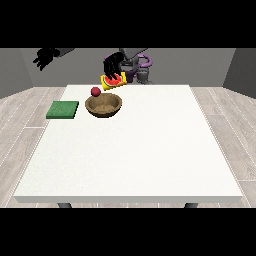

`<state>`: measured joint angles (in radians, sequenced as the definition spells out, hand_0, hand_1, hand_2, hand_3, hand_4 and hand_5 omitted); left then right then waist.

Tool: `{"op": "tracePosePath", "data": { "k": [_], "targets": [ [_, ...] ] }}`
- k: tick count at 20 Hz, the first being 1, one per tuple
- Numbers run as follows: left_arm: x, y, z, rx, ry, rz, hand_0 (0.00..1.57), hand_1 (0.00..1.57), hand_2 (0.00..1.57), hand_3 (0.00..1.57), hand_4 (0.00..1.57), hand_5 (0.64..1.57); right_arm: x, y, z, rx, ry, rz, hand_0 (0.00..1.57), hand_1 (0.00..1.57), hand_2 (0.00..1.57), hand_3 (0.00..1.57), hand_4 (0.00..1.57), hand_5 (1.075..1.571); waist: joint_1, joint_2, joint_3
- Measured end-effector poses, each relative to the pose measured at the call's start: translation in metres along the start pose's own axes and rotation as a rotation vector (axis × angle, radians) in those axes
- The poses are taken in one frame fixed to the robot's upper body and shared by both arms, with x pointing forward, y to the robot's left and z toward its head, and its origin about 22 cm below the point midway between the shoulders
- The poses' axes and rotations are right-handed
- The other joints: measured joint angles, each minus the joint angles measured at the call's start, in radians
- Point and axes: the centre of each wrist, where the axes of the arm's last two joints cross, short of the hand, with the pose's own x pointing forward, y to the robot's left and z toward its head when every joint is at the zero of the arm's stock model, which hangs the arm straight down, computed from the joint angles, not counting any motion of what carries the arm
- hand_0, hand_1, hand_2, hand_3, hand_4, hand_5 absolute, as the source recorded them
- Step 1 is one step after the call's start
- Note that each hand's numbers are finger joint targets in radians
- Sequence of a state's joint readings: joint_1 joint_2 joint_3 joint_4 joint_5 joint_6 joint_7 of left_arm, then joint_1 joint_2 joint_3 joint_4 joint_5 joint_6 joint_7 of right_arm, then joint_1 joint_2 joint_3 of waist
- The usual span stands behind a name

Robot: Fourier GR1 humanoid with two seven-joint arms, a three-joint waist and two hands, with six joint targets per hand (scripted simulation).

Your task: Pick the cup and pour the ball into the bowl, then pick the bowl and place it on the pad

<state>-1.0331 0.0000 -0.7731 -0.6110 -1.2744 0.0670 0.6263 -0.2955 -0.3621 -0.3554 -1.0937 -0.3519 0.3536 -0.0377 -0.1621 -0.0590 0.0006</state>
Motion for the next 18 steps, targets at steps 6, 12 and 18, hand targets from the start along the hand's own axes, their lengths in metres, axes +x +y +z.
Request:
{"op": "tracePosePath", "data": {
  "k": [6,12,18],
  "targets": [
    [-0.016,0.004,0.001,0.023,0.021,0.128,0.80,0.80,1.57,1.56,1.17,1.561,-0.004,-0.008,0.010,-0.054,0.030,0.011,0.00,0.00,0.00,0.05,0.71,1.548,0.051,-0.039,-0.0010],
    [-0.077,0.005,-0.008,0.063,0.146,0.638,0.42,0.42,0.14,0.01,1.22,1.537,-0.007,-0.011,0.016,-0.117,0.046,0.015,0.00,0.00,0.00,0.11,0.78,1.558,0.144,-0.049,-0.0070],
    [-0.144,0.025,-0.015,0.129,0.265,1.239,0.00,0.00,0.00,0.00,1.07,1.571,-0.016,-0.004,0.017,-0.173,0.055,0.007,0.00,0.00,0.00,0.00,0.77,1.556,0.234,-0.036,-0.0135]
  ]
}}
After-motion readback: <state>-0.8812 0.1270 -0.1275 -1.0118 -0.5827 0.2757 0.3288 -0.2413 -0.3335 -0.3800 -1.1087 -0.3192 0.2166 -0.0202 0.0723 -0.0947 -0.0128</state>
